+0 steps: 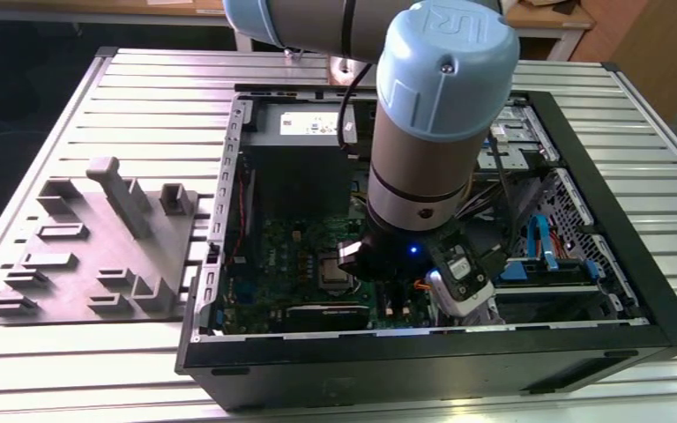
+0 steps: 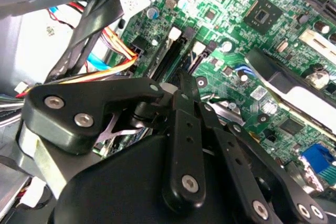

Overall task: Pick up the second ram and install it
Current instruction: 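Press down the second ram until it locks into place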

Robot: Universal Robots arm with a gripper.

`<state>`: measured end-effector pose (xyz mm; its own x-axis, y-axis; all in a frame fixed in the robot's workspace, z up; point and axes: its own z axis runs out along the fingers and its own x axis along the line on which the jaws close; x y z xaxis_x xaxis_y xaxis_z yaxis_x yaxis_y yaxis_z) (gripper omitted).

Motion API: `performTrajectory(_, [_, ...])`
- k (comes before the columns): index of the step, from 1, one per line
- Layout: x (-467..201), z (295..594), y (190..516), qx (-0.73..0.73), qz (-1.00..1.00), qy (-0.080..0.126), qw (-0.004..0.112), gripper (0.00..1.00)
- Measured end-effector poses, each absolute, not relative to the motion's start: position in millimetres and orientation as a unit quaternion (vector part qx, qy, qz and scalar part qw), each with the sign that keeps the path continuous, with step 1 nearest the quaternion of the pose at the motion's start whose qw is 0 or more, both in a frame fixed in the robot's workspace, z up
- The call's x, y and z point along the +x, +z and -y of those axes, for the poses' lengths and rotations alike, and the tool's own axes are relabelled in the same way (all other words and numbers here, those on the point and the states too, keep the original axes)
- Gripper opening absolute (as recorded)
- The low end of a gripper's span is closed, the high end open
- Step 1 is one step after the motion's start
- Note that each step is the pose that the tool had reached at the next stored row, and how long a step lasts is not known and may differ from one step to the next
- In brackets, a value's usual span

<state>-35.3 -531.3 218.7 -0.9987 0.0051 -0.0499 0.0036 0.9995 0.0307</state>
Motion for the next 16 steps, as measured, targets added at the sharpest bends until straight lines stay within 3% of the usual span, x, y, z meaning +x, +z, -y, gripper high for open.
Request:
performTrajectory(8, [-35, 531, 249, 0.002, -1.0, 0.015, 0.025, 0.1])
performTrajectory(16, [-35, 529, 249, 0.002, -1.0, 0.015, 0.025, 0.1])
